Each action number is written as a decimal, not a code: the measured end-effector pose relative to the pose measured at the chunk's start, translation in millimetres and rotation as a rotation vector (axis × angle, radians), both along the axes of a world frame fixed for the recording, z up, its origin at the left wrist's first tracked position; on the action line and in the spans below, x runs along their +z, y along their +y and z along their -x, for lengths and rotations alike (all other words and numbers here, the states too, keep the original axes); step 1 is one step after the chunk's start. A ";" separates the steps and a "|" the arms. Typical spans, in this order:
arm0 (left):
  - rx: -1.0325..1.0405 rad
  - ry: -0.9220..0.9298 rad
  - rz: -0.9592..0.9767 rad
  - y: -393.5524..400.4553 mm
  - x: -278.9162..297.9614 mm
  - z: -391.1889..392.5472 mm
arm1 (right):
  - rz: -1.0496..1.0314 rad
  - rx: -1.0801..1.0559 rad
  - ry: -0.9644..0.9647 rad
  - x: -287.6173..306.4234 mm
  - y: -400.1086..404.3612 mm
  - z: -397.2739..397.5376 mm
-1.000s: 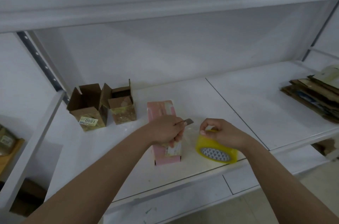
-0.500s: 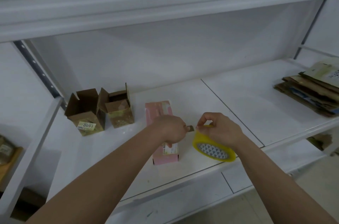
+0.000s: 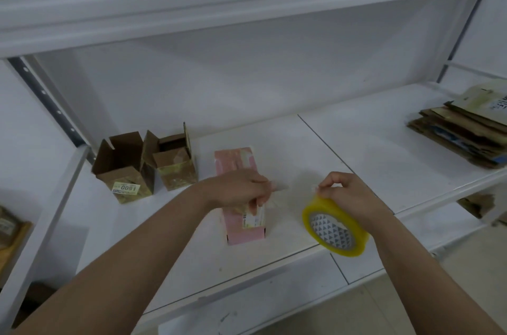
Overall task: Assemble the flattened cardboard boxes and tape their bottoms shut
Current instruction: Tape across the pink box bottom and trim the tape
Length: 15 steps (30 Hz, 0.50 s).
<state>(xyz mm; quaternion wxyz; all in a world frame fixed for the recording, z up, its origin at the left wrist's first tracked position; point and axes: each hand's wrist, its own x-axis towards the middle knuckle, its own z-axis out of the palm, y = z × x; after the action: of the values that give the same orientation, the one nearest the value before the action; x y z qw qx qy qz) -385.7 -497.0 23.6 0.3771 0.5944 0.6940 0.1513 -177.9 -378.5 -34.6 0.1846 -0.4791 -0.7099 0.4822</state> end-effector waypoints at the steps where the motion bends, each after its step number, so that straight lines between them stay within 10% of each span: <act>1: 0.092 -0.160 -0.042 -3.4 -1.4 1.6 | 0.016 -0.011 0.018 -0.5 1.4 -2.1; 4: 0.451 -0.447 -0.259 -4.3 -5.0 0.1 | 0.041 -0.019 0.057 -1.8 2.5 -4.0; 10: 0.485 0.448 -0.325 19.9 -26.0 -4.3 | 0.058 -0.027 0.072 -6.0 3.6 5.1; 15: 0.468 0.590 -0.246 21.7 -34.6 -22.4 | 0.053 0.001 0.055 -10.6 2.8 10.9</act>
<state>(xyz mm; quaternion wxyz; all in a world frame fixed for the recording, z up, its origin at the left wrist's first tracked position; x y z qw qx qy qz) -363.3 -475.3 -11.0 0.0427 0.4786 0.8661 0.1377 -188.8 -375.7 -45.2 0.1912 -0.4698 -0.6919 0.5139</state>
